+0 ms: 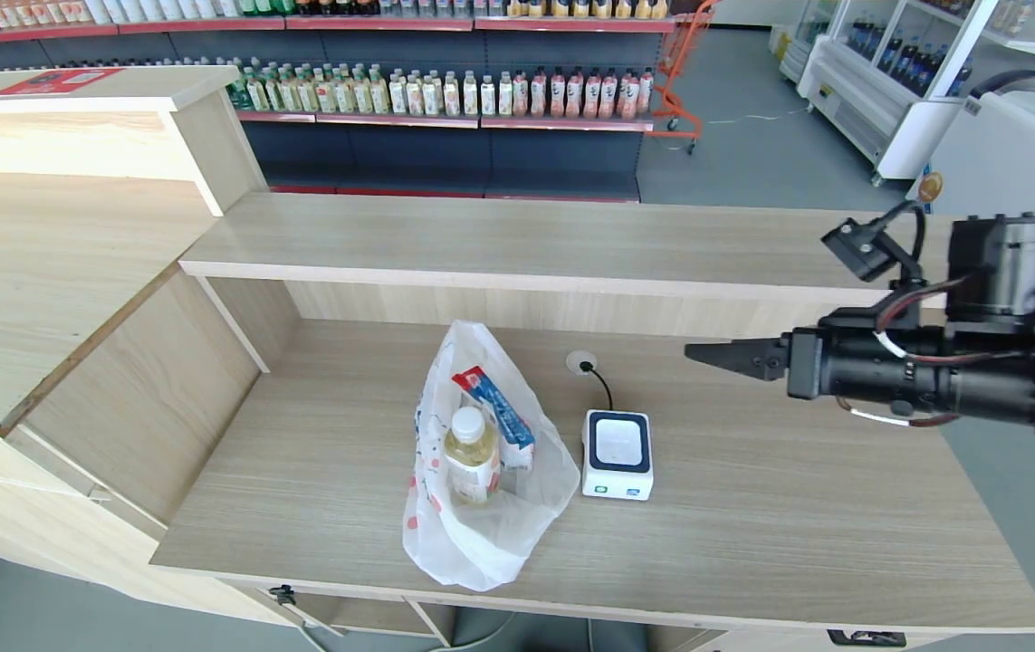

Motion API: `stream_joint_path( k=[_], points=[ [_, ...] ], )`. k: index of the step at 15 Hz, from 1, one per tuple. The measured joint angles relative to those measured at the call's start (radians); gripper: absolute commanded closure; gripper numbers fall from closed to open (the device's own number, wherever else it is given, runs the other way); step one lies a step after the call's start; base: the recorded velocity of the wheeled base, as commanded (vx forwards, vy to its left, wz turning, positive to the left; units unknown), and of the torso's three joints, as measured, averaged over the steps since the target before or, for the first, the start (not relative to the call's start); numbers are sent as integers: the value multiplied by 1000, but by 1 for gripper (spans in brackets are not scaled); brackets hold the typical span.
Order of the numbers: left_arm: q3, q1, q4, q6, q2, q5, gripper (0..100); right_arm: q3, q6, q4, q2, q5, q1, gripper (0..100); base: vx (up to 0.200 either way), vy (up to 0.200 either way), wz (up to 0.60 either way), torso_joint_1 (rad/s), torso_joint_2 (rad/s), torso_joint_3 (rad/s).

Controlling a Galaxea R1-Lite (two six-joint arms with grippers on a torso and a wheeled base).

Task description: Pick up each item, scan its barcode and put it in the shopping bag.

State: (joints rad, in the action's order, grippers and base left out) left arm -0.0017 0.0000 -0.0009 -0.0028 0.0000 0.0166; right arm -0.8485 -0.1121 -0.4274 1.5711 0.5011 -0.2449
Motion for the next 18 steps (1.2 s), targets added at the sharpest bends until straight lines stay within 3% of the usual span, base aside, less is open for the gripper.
stream_joint_path(
  k=[4,9,12,17,18],
  points=[
    [0,0,0,0,0,0,0,363,47,154,-510,-233,119,0,0,0,0,0,0,0],
    [0,0,0,0,0,0,0,713,77,312,-1148,-383,208,0,0,0,0,0,0,0],
    [0,0,0,0,0,0,0,816,98,419,-1421,-537,234,0,0,0,0,0,0,0],
    [0,0,0,0,0,0,0,845,118,431,-1559,-550,249,0,0,0,0,0,0,0],
    [0,0,0,0,0,0,0,846,118,430,-1566,-549,249,100,0,0,0,0,0,0]
  ],
)
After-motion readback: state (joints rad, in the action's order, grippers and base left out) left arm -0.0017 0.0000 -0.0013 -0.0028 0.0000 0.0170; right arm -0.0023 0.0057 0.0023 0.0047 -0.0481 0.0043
